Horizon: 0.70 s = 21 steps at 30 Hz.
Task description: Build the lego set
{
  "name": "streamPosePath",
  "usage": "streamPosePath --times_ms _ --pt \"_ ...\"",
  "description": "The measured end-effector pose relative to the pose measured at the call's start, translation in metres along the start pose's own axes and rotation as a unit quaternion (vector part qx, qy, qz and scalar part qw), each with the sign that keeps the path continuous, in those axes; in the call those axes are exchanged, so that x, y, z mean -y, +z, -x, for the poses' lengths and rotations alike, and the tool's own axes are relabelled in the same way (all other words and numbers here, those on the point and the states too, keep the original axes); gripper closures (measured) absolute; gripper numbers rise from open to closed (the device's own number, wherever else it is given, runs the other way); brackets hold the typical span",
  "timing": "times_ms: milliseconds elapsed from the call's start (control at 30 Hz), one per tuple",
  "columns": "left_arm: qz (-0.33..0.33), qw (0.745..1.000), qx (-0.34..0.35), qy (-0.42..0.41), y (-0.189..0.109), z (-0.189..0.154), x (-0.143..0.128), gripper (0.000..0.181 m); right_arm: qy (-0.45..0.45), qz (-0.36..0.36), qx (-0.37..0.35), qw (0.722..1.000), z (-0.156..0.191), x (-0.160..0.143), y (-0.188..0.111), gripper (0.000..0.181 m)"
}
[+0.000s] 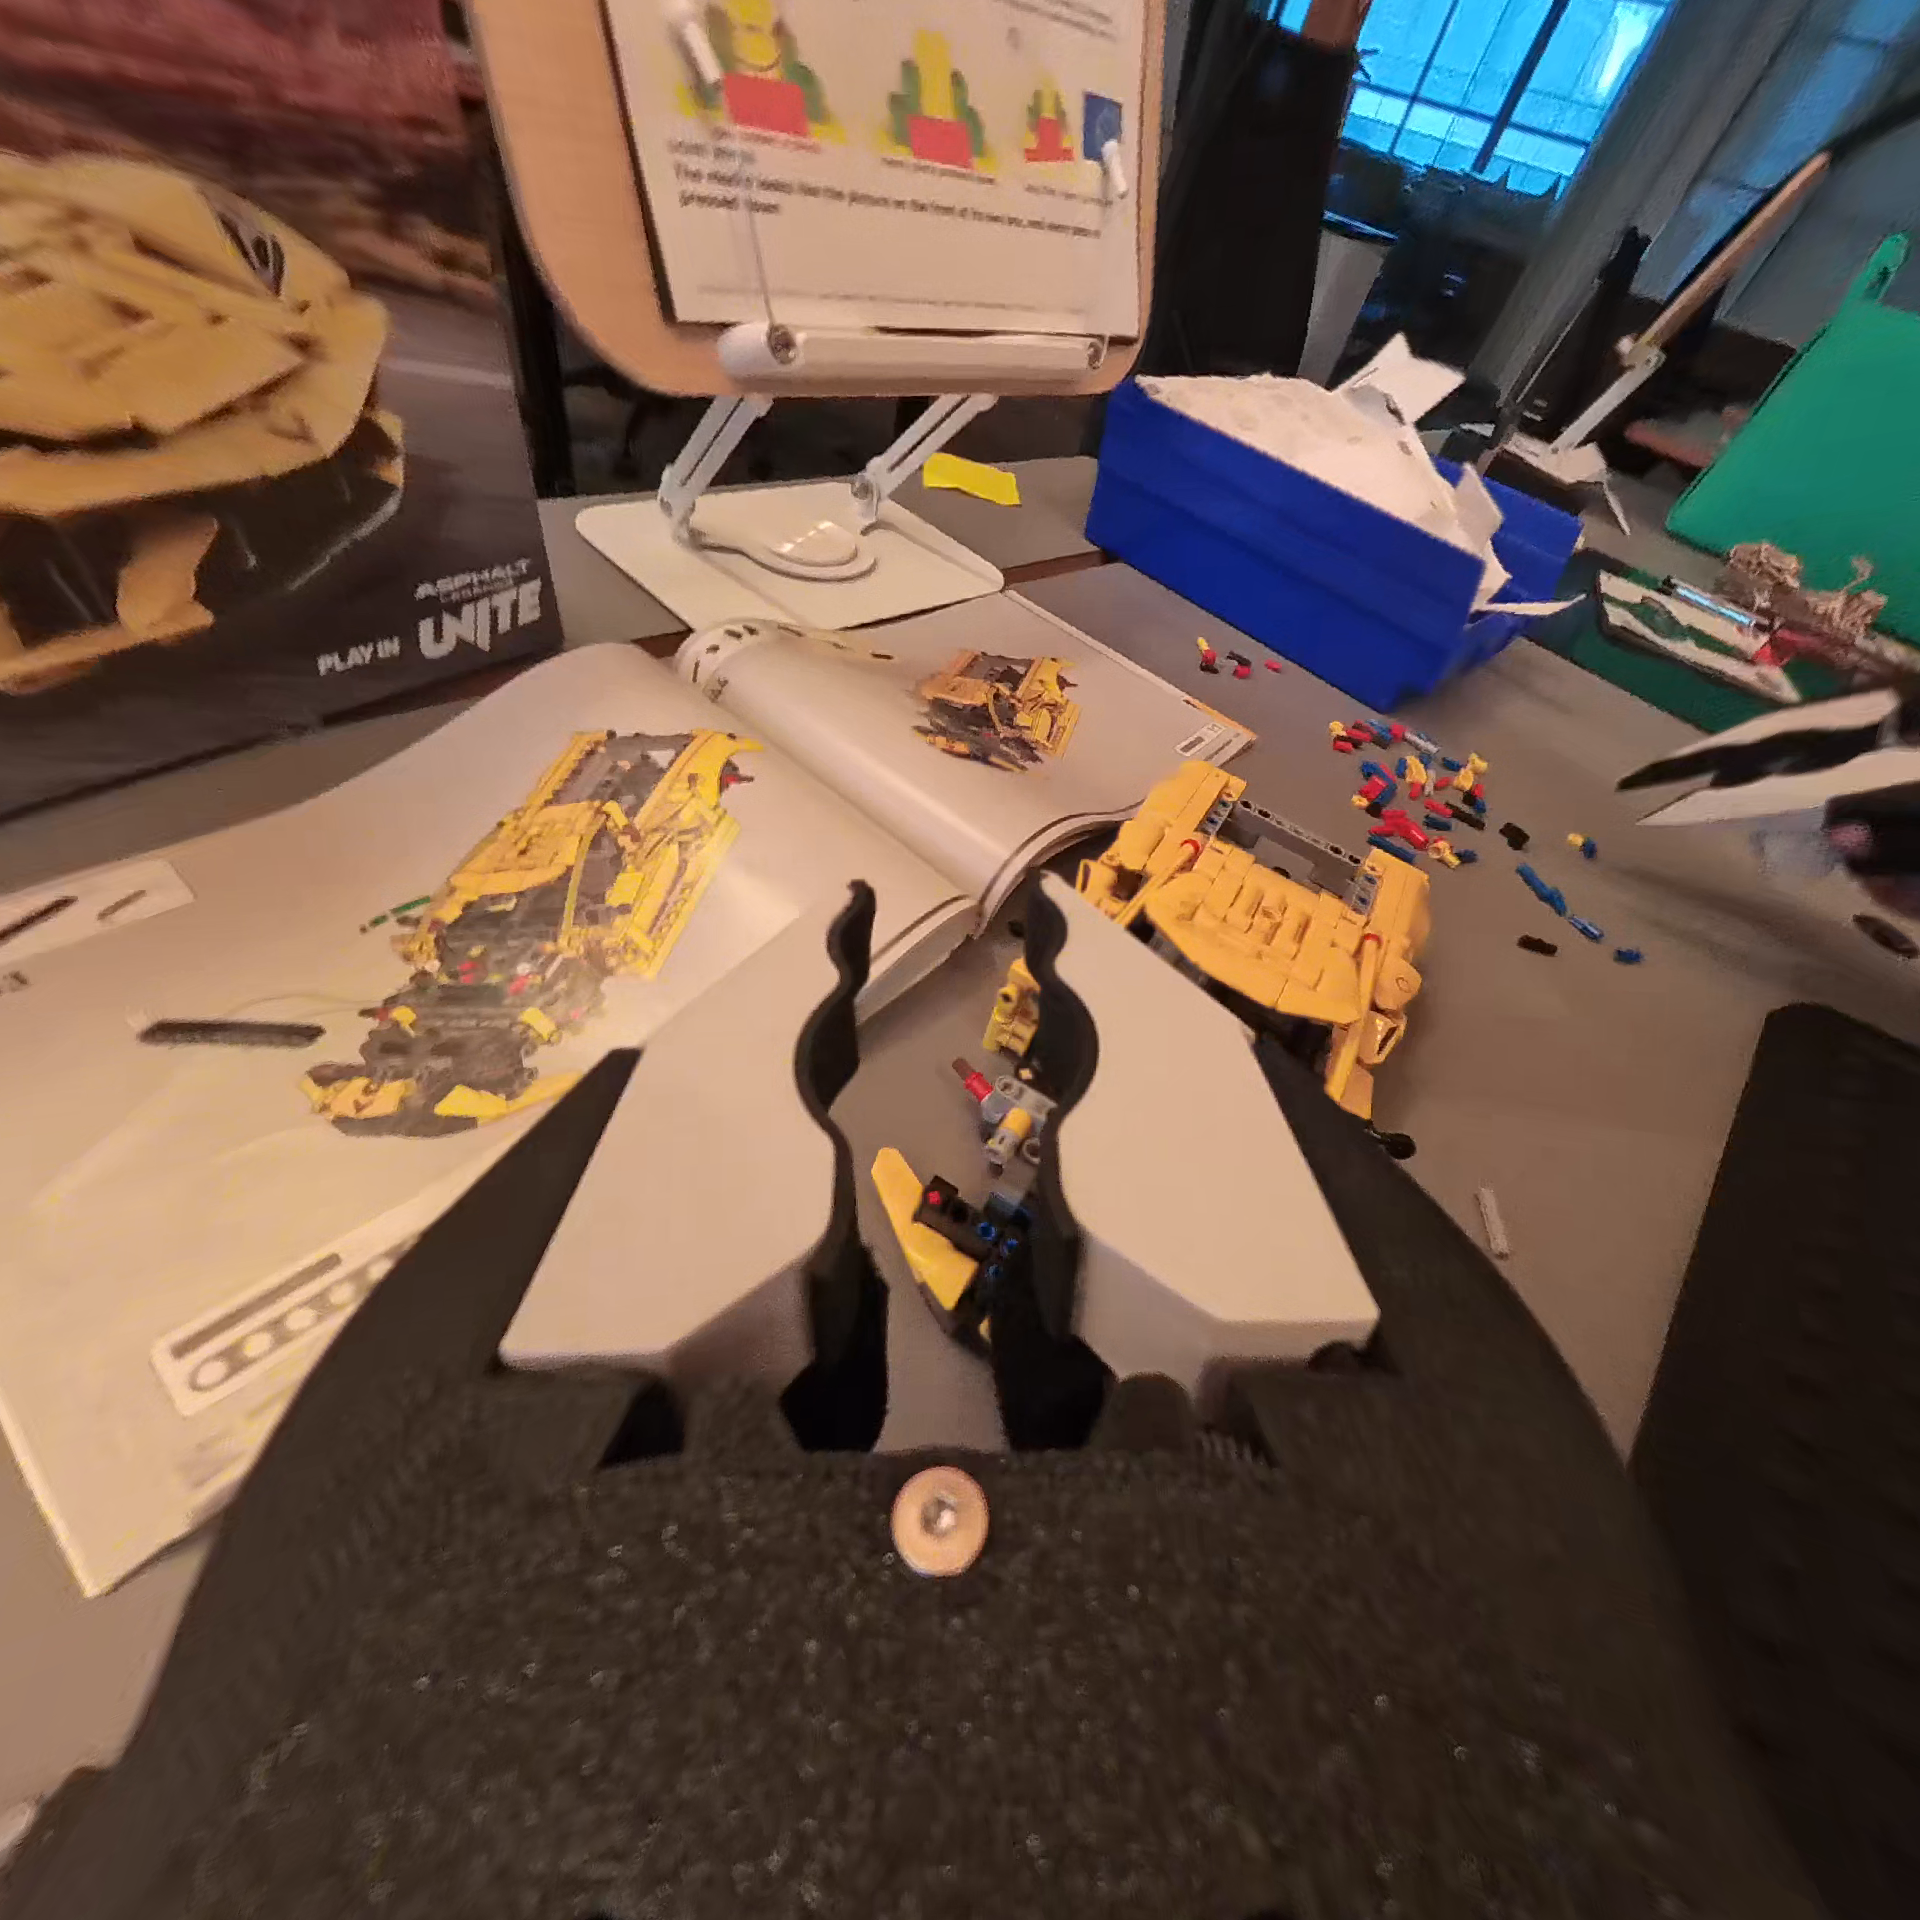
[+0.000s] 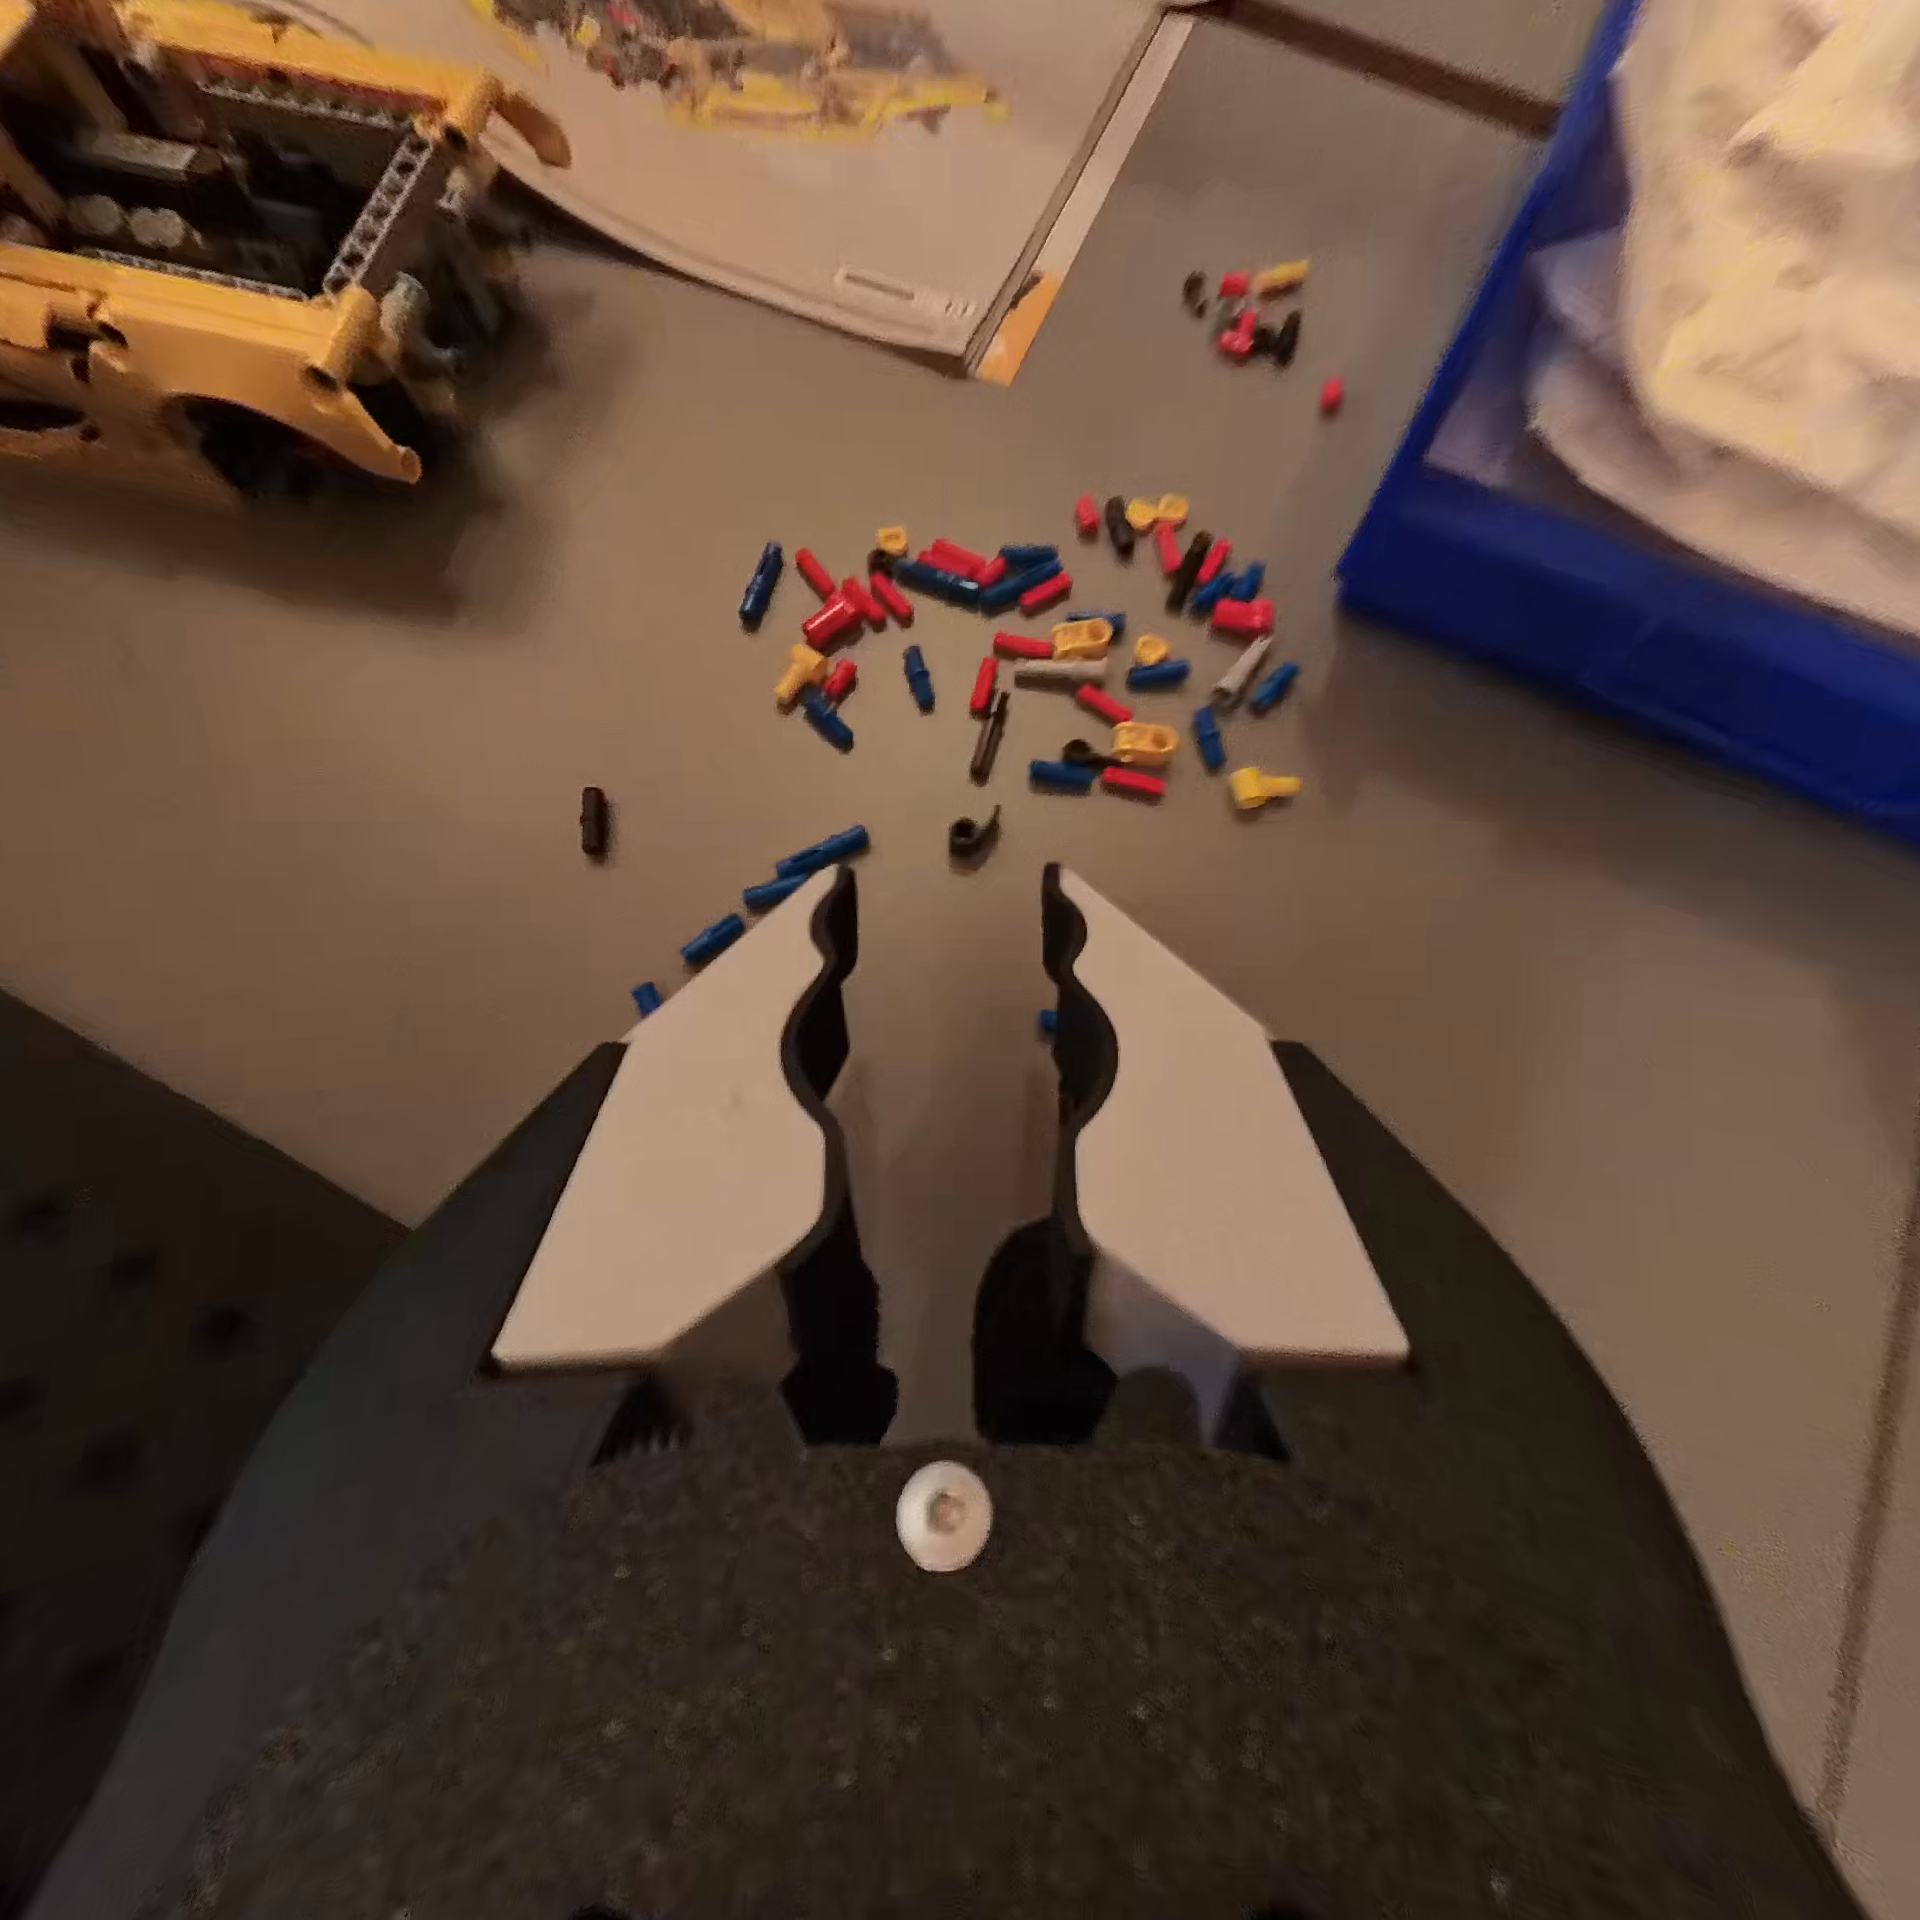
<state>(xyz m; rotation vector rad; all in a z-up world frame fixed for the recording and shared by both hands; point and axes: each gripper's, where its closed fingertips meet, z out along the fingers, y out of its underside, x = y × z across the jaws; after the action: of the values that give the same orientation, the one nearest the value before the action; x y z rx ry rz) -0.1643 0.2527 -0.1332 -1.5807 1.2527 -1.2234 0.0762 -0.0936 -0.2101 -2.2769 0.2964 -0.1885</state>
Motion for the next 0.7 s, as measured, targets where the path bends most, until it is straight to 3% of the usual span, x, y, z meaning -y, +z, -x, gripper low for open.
streamPosePath --times_ms 200,367,433,533,600,700 --pt "0.040 0.999 0.012 0.033 0.010 -0.004 -0.017 0.152 0.005 0.024 -0.018 1.000 -0.008 -0.013 0.040 0.153" --pt "0.047 0.997 0.016 0.058 0.013 -0.009 -0.021 0.152 0.009 0.017 -0.003 1.000 -0.005 -0.011 0.046 0.157" --pt "0.048 0.997 0.009 0.055 0.014 -0.012 -0.021 0.152 0.003 0.022 -0.014 1.000 -0.008 -0.014 0.047 0.171" --pt "0.050 0.997 0.008 0.058 0.014 -0.013 -0.022 0.153 0.011 0.018 -0.007 1.000 -0.005 -0.009 0.043 0.174" --pt "0.052 0.997 0.012 0.063 0.014 -0.013 -0.023 0.152 0.007 0.009 0.015 1.000 0.009 0.005 0.037 0.174" --pt "0.056 0.996 0.015 0.066 0.014 -0.012 -0.024 0.152 -0.057 -0.015 0.068 0.996 0.057 0.036 0.032 0.174"
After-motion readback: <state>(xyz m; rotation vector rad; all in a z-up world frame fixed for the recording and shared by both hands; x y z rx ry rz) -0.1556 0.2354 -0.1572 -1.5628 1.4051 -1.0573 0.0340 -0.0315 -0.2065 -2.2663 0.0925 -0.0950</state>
